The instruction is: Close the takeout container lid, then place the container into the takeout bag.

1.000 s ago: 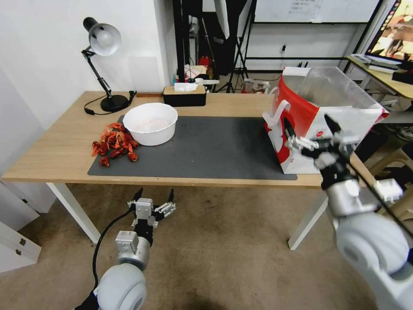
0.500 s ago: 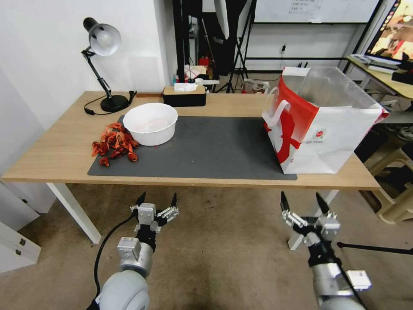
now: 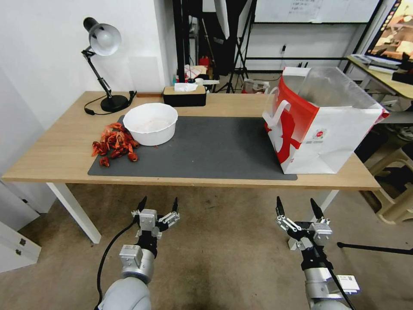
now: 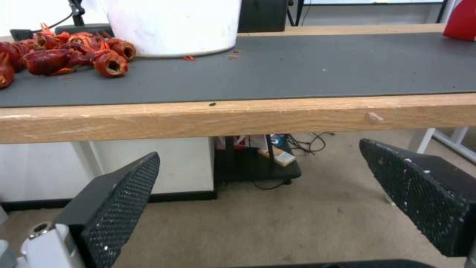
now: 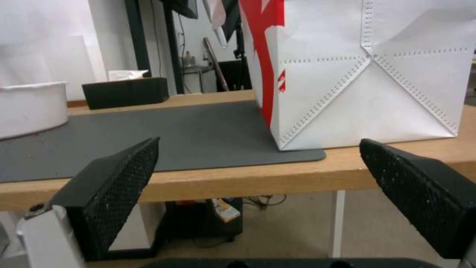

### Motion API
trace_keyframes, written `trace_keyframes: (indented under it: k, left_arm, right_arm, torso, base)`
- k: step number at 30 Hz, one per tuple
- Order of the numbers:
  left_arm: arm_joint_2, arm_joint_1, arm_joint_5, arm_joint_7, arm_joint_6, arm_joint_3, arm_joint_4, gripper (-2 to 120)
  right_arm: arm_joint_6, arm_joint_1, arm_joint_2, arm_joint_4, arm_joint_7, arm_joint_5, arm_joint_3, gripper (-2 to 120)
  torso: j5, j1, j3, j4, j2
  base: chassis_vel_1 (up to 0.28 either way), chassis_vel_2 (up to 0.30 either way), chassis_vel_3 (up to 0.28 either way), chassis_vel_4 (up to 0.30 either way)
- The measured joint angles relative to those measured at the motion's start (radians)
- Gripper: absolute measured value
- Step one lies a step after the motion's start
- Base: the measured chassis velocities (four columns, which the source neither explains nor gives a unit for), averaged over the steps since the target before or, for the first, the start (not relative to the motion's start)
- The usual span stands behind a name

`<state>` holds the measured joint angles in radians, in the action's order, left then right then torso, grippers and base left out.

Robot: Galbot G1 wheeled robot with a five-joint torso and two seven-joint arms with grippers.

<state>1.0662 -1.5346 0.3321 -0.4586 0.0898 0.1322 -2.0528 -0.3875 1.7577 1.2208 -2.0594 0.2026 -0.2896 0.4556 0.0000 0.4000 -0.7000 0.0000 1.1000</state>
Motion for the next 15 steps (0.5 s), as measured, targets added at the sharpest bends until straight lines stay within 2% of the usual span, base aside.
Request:
trace_keyframes:
  k: [15]
  left_arm:
    - [0.000, 0.000, -0.001, -0.002, 0.000, -0.001, 0.000, 100]
  right_arm:
    - [0.004, -0.003, -0.002, -0.002, 0.002, -0.005, 0.000, 100]
  torso:
    - [0.0000, 0.000, 0.000, 0.0000, 0.000]
  base:
    - [0.000, 0.000, 0.000, 0.000]
